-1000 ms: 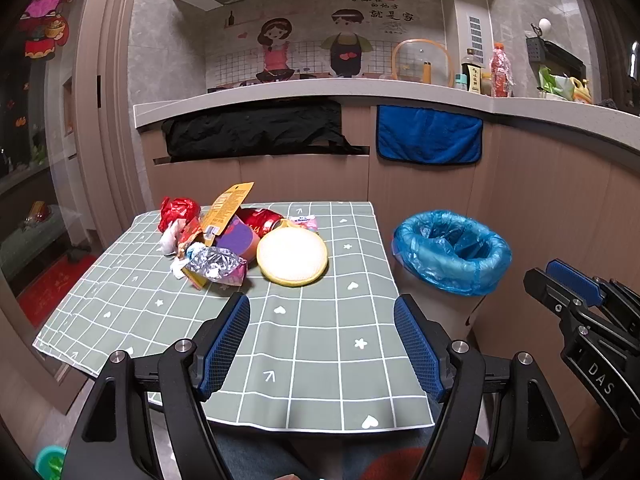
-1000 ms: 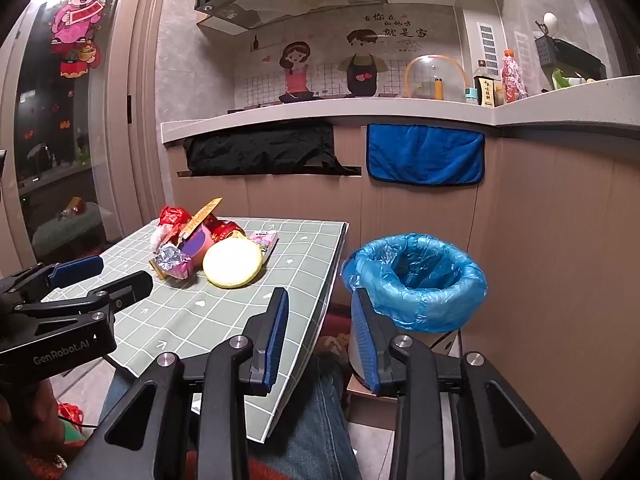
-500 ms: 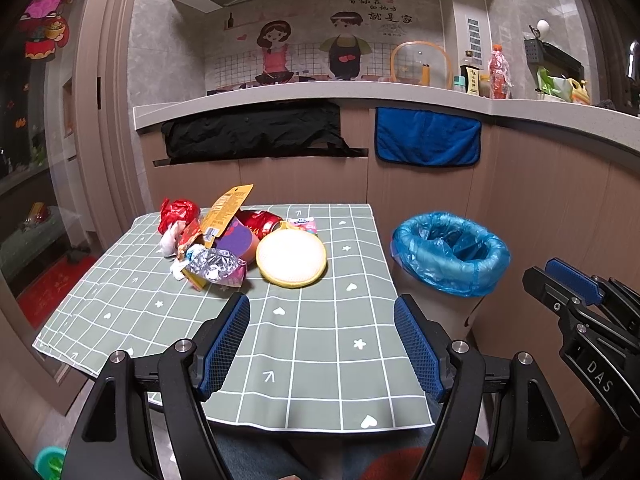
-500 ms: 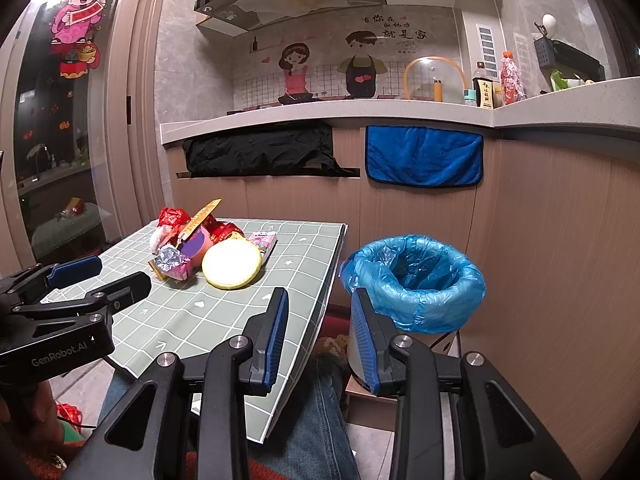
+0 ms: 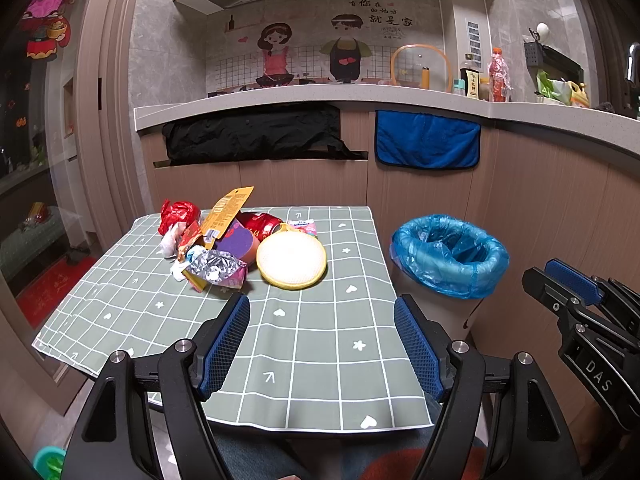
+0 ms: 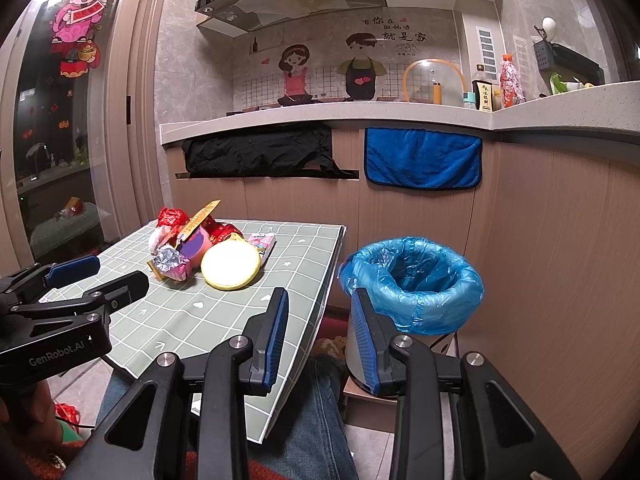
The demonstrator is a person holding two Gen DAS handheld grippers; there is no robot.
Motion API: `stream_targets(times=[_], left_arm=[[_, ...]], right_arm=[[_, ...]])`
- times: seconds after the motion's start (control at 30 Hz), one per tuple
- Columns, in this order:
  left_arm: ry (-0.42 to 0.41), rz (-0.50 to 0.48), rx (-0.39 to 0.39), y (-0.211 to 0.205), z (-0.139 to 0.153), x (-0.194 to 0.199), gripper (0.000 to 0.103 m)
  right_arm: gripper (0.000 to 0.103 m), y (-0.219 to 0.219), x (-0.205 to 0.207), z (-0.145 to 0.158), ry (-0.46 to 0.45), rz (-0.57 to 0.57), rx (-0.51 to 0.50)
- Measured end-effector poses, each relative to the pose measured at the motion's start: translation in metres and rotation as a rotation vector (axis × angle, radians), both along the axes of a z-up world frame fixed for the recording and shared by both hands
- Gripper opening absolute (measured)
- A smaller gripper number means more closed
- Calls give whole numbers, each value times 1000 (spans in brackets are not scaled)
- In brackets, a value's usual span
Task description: Collect trash
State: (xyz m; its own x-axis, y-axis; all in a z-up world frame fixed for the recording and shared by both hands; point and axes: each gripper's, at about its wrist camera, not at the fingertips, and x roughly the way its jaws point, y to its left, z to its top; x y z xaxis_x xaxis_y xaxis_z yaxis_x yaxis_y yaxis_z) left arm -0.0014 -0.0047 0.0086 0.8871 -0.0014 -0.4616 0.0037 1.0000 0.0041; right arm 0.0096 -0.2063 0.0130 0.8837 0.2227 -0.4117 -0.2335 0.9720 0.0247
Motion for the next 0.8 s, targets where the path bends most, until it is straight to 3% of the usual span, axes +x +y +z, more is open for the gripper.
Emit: stream_targets(times=[0.8], left_arm=[[-4,0,-2,1,-1,-3,75]], right_arm=[[31,0,0,-1,-1,0,-1]])
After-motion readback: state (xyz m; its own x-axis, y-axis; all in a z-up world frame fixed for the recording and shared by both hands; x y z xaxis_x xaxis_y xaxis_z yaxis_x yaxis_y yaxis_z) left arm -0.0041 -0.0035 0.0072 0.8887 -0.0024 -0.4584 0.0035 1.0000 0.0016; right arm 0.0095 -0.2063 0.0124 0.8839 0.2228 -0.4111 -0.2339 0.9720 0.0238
